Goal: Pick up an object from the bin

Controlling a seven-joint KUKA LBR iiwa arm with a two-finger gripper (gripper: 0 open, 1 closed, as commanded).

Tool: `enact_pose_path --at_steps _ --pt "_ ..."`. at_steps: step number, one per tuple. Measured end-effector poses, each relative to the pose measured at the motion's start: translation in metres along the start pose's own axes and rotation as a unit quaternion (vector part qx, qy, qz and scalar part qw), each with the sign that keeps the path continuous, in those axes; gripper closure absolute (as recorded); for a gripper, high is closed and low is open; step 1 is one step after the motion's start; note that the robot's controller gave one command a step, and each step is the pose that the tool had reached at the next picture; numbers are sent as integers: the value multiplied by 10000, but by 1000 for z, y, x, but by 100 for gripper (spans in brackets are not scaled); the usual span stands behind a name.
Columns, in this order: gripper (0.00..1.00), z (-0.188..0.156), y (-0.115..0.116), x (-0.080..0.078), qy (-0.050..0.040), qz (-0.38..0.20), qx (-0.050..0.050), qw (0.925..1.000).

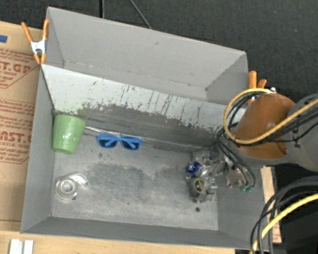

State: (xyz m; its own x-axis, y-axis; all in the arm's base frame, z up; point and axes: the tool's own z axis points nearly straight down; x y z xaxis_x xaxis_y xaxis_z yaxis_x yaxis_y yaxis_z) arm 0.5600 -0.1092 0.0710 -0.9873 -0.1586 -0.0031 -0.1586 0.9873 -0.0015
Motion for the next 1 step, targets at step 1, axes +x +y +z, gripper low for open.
enact_pose_path --at_steps 1 --pt "100 -130 -7 4 -33 207 13 9998"
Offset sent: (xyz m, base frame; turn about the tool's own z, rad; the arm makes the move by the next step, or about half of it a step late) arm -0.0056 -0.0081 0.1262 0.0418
